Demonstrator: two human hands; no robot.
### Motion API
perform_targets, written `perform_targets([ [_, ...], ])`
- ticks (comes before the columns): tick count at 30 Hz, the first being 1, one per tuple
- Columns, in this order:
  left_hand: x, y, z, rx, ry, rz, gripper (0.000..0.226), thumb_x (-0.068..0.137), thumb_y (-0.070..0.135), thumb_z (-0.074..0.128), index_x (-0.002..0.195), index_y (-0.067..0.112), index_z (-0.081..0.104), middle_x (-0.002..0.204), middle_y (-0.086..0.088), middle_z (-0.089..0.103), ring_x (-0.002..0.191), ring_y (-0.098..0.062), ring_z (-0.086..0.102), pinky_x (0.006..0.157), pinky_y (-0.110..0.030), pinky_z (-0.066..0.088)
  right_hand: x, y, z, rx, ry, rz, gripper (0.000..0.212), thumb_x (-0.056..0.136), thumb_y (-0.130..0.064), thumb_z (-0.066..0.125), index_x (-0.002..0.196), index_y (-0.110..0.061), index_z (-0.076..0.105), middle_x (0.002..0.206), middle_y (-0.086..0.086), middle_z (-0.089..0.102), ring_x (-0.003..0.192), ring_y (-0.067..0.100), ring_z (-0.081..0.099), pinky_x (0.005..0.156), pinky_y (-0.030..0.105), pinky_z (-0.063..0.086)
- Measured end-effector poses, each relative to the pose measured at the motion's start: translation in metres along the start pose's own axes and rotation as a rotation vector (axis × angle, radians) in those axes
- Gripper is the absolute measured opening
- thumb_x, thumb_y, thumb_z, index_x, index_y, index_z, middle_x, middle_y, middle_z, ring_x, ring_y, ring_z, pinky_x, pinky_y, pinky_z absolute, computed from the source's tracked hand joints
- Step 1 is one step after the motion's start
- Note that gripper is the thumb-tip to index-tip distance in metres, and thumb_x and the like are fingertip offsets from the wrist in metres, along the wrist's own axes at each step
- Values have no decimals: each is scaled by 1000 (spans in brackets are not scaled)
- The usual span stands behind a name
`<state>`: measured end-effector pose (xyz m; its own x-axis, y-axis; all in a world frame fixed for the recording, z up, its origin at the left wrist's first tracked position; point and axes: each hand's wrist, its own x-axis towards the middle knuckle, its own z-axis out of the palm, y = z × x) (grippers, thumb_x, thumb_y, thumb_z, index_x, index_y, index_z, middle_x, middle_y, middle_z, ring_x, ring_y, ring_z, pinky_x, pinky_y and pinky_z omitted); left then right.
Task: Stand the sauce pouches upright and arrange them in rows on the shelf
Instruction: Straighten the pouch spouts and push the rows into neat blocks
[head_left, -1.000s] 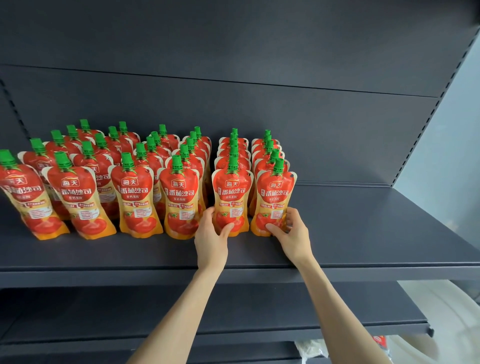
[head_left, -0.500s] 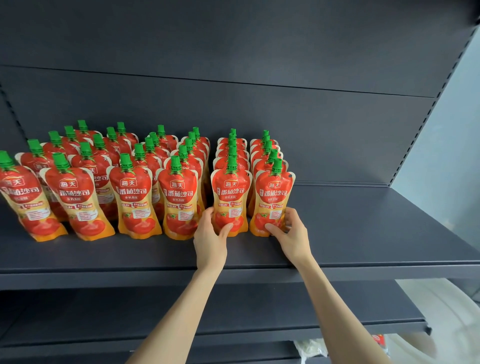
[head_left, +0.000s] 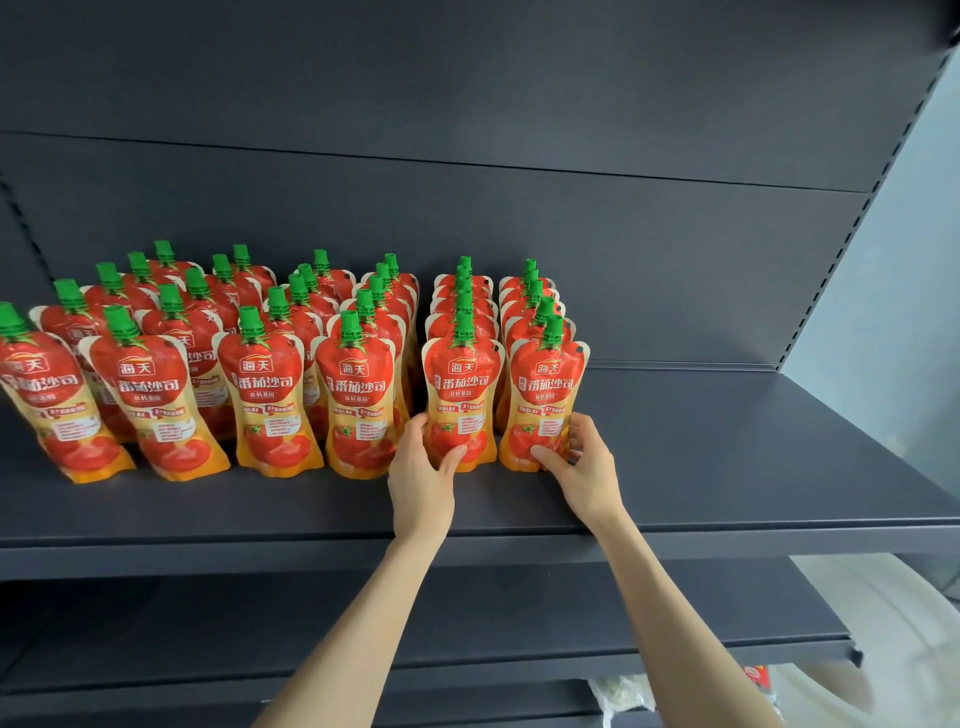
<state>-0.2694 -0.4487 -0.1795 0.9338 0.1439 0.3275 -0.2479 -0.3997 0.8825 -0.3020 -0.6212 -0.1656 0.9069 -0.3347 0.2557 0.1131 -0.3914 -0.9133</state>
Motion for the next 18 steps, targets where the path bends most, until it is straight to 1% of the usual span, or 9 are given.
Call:
perform_targets([
  [7, 0, 0, 0, 3, 9, 3, 54, 80, 27, 70, 127, 12, 47, 126, -8, 58, 116, -25, 56, 93, -48, 51, 0, 0, 0, -9, 0, 2, 45, 84, -18, 68, 122, -11, 46, 111, -7, 56, 95, 3, 53, 67, 2, 42],
  [12, 0, -1, 0, -2, 10, 6, 54, 80, 29, 71, 126, 13, 47, 124, -7, 59, 114, -24, 57, 91, -48, 52, 0, 0, 0, -9, 6, 2, 43, 84, -16, 68, 120, -9, 46, 110, -5, 57, 90, 0, 54, 66, -2, 42],
  [16, 0, -1, -1, -5, -2, 4, 55, 79, 30, 71, 126, 13, 47, 124, -7, 59, 114, -24, 56, 91, -48, 52, 0, 0, 1, -6, 5, 0, 42, 84, -15, 68, 120, -9, 47, 109, -5, 57, 88, -4, 54, 67, -3, 41],
  [18, 1, 0, -1, -13, -14, 0, 58, 78, 32, 72, 126, 14, 46, 124, -6, 58, 114, -23, 56, 90, -47, 52, 0, 0, 1, -10, 6, -1, 43, 84, -16, 68, 120, -10, 47, 109, -5, 57, 89, -2, 55, 66, -1, 42],
])
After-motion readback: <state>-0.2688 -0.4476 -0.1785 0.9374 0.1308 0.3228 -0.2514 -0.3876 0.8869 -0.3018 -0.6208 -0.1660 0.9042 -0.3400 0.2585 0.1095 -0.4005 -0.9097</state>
